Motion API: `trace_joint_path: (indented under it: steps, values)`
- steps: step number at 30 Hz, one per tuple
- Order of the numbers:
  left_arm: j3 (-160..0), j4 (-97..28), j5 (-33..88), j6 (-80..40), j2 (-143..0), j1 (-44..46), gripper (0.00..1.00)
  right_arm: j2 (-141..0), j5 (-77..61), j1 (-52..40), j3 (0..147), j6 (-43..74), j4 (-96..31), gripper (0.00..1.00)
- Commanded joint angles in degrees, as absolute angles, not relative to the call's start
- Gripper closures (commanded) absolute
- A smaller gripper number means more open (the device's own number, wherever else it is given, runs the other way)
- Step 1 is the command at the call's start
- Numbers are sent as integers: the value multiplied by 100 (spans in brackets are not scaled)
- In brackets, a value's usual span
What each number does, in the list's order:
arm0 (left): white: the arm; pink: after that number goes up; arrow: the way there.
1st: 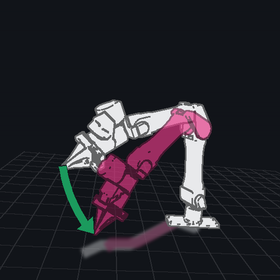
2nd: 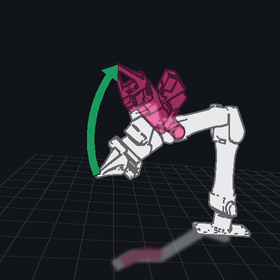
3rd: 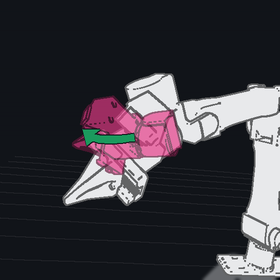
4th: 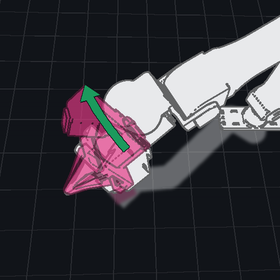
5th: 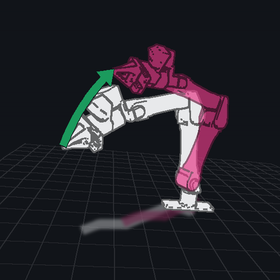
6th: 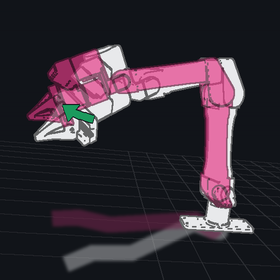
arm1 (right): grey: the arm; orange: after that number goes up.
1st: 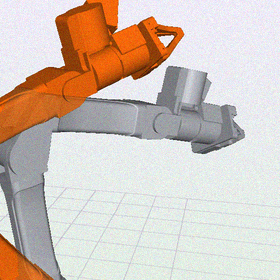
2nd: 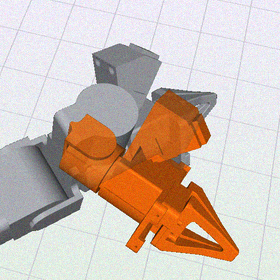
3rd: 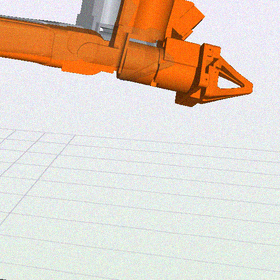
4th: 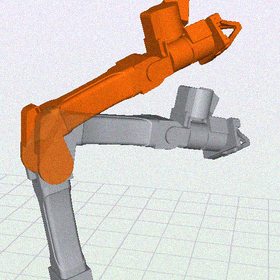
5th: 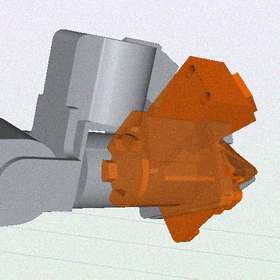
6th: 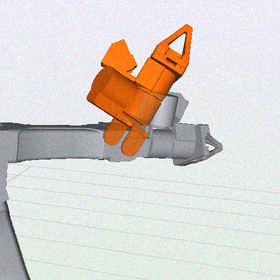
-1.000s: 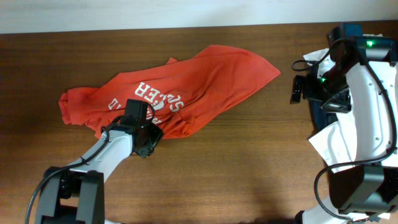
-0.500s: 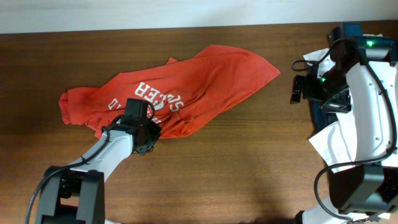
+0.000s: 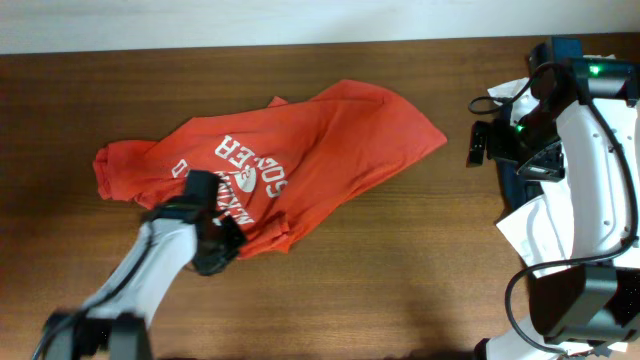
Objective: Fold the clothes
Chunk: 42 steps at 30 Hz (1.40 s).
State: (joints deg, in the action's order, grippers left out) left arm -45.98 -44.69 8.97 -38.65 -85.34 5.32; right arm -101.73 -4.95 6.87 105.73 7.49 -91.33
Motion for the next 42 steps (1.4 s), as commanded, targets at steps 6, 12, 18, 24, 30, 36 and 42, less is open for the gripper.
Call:
trace_joint_path:
  steps: [6, 12, 18, 24, 30, 36, 42]
  values:
    - [-4580, -5072, 834, -2902, -6989, -794, 97, -10239, -1509, 283, 8774, 694, -7911, 1]
    - [-4580, -5218, 834, -2902, -7000, -794, 97, -10239, -1990, -156, 6785, 1282, -5677, 1]
    - [-4580, -5260, 834, -2902, -7000, -794, 97, -10241, -1997, -316, 5892, 1706, -3881, 1]
    - [-4580, -5266, 838, -2902, -7000, -794, 97, -10440, -1824, -550, 5758, 2112, -2670, 1]
    - [-4580, -5280, 836, -2904, -7000, -794, 97, -10772, -1428, -576, 5758, 2453, -1940, 15]
    - [-4580, -5284, 832, -2902, -7000, -794, 96, -10753, -1142, -528, 5767, 2449, -1973, 96]
    - [-4580, -5631, 480, -2832, -7000, -794, 96, -10436, 331, 440, 6165, 2427, -3544, 96]
